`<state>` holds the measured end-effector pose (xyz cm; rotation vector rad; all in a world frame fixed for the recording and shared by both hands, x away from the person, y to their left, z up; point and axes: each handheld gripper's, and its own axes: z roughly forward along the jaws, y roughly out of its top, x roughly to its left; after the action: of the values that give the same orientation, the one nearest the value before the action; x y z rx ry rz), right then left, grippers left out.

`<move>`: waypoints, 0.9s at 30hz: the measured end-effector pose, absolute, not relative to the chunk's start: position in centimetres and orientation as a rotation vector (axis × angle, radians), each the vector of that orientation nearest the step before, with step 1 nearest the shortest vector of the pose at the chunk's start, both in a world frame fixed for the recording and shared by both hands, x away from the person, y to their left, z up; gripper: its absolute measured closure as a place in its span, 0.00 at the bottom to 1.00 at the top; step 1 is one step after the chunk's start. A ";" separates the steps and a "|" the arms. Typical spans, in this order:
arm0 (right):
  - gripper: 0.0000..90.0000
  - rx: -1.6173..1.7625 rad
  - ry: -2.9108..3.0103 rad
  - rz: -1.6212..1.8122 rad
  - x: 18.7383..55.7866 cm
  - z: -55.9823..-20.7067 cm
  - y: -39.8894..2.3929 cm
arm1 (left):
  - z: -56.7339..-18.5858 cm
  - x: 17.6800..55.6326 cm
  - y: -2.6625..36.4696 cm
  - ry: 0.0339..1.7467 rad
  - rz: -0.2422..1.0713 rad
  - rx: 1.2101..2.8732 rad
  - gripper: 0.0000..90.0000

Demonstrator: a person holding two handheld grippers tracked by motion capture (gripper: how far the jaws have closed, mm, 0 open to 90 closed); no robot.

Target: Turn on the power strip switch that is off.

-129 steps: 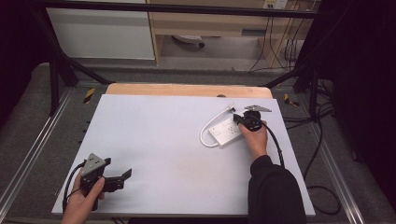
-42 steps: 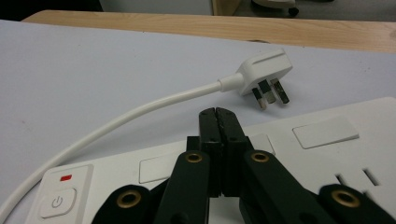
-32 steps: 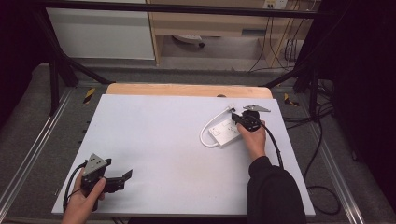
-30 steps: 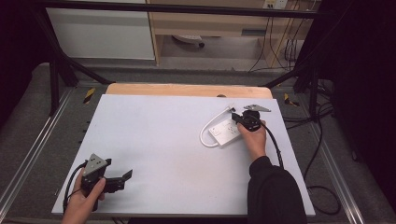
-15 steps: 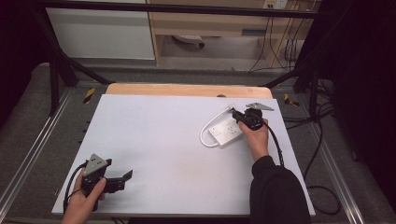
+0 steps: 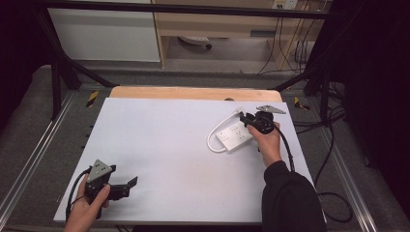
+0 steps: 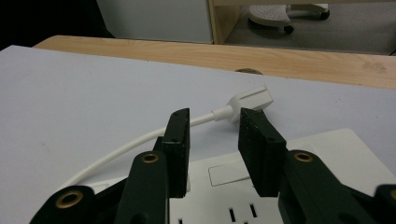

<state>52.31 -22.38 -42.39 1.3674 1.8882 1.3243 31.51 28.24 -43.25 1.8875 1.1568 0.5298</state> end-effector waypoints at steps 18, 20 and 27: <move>0.19 1.468 1.853 1.295 52.3 -41.7 -23.0 | -43.3 31.5 28.2 1.157 0.528 1.895 0.07; 0.14 1.466 1.851 1.288 52.2 -41.6 -23.1 | -43.3 31.5 28.2 1.158 0.529 1.894 0.07; 0.05 1.464 1.845 1.262 52.0 -41.2 -23.3 | -43.4 31.5 28.1 1.159 0.529 1.898 0.07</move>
<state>52.00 -23.25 -41.16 1.4636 1.8452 1.2619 31.51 28.14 -43.38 1.8981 1.1593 0.5288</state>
